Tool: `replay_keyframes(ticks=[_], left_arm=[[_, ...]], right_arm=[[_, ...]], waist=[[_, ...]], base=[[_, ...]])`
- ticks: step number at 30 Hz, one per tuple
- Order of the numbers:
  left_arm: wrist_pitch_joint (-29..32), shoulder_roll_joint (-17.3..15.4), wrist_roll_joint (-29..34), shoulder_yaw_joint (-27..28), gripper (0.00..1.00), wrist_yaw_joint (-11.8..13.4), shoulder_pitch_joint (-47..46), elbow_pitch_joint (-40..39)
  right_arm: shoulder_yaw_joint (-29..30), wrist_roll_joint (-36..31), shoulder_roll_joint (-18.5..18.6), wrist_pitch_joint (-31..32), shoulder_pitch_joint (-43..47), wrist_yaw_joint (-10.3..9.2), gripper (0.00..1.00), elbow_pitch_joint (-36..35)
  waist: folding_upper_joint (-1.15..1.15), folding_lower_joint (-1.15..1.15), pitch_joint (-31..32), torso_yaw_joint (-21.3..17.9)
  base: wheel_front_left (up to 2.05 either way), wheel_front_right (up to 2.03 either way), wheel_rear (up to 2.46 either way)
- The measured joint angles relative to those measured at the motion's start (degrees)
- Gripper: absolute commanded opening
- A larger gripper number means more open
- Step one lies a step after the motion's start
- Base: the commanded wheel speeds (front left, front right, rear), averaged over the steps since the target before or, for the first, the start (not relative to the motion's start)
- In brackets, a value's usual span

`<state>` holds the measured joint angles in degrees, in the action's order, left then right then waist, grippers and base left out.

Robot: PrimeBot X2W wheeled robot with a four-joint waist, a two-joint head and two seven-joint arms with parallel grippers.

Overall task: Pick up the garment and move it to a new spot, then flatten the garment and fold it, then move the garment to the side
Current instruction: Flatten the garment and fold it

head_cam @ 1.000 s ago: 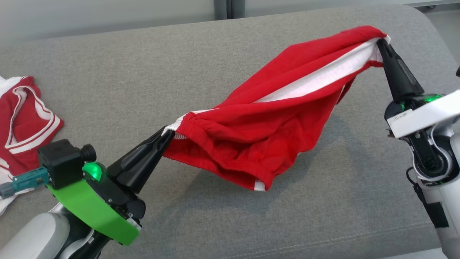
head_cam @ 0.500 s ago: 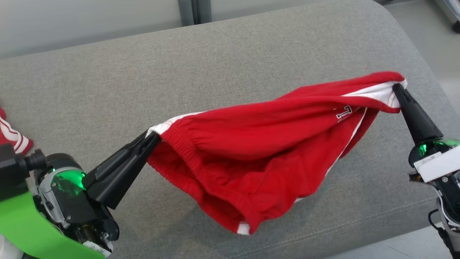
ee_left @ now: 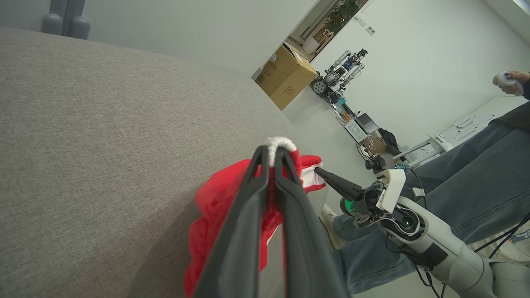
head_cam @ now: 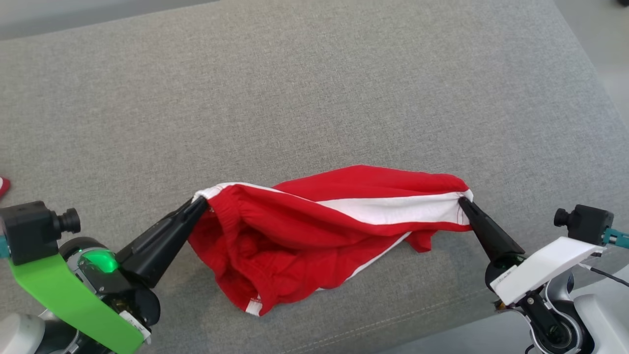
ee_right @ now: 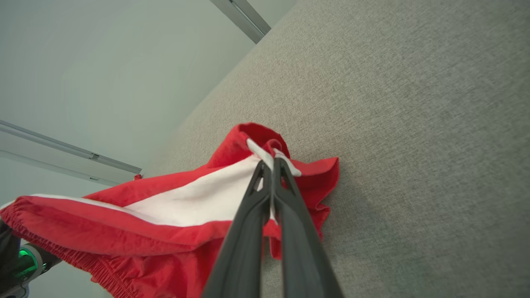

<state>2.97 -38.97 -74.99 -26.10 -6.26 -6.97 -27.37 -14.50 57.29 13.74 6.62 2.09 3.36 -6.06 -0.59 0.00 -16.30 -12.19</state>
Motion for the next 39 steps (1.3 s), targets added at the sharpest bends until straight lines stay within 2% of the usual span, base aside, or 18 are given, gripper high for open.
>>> replay_keyframes(ticks=[1,3,4,6,7,9,10,11,19,39], left_arm=[[0.0,0.0,-0.3,0.1,0.0,0.0,0.0,0.5],[0.0,0.0,-1.0,0.4,0.0,0.0,0.0,1.4],[0.0,0.0,-1.1,0.6,0.0,0.0,-0.1,1.8],[0.0,-0.1,-1.6,1.2,0.0,0.0,-0.1,2.6],[0.0,-0.1,-2.0,1.4,0.0,0.0,-0.2,2.9],[0.0,-0.1,-2.4,1.6,0.0,-0.1,-0.3,3.2],[0.0,-0.1,-2.4,1.6,0.0,-0.2,-0.3,3.4],[0.0,-0.1,-2.4,1.6,0.0,-0.2,-0.4,3.8],[0.0,0.0,-2.8,1.6,0.0,-0.3,-1.1,5.7],[-0.1,0.0,-3.7,1.7,0.0,-0.8,-1.4,7.9]], right_arm=[[-0.4,-1.0,0.1,0.0,0.0,0.0,0.09,0.5],[-1.2,-2.8,0.6,0.0,-0.3,0.0,0.14,1.2],[-1.7,-3.9,0.9,0.0,-0.6,0.01,0.22,1.3],[-2.6,-5.8,1.1,0.0,-1.2,0.04,0.29,1.4],[-3.1,-6.6,1.2,0.0,-1.8,0.04,0.39,1.5],[-3.8,-8.8,1.4,-0.4,-3.0,0.04,0.51,1.7],[-4.3,-9.6,1.7,-0.5,-3.4,0.04,0.72,1.8],[-4.6,-10.3,1.9,-0.5,-3.9,0.04,0.98,2.0],[-6.3,-16.0,2.6,-1.7,-4.7,-0.75,1.0,2.8],[-10.1,-18.0,0.3,-3.1,-4.8,-1.79,1.0,4.9]], waist=[[0.0,0.0,-0.4,-0.1],[0.0,0.0,-0.9,-0.2],[0.0,0.0,-1.1,-0.3],[0.0,0.0,-1.3,-0.3],[0.0,0.0,-1.4,-0.3],[0.0,0.0,-1.4,-0.2],[0.0,0.0,-1.4,-0.2],[0.0,0.0,-1.4,-0.1],[0.0,0.0,-0.9,0.4],[0.0,0.0,-0.2,0.9]], base=[[0.0,0.0,0.0],[0.0,0.0,0.0],[0.0,0.0,0.0],[0.0,0.0,0.0],[0.0,0.0,0.0],[0.0,0.0,0.0],[0.0,0.0,0.0],[0.0,0.0,0.0],[0.0,0.0,0.0],[0.0,0.0,0.0]])
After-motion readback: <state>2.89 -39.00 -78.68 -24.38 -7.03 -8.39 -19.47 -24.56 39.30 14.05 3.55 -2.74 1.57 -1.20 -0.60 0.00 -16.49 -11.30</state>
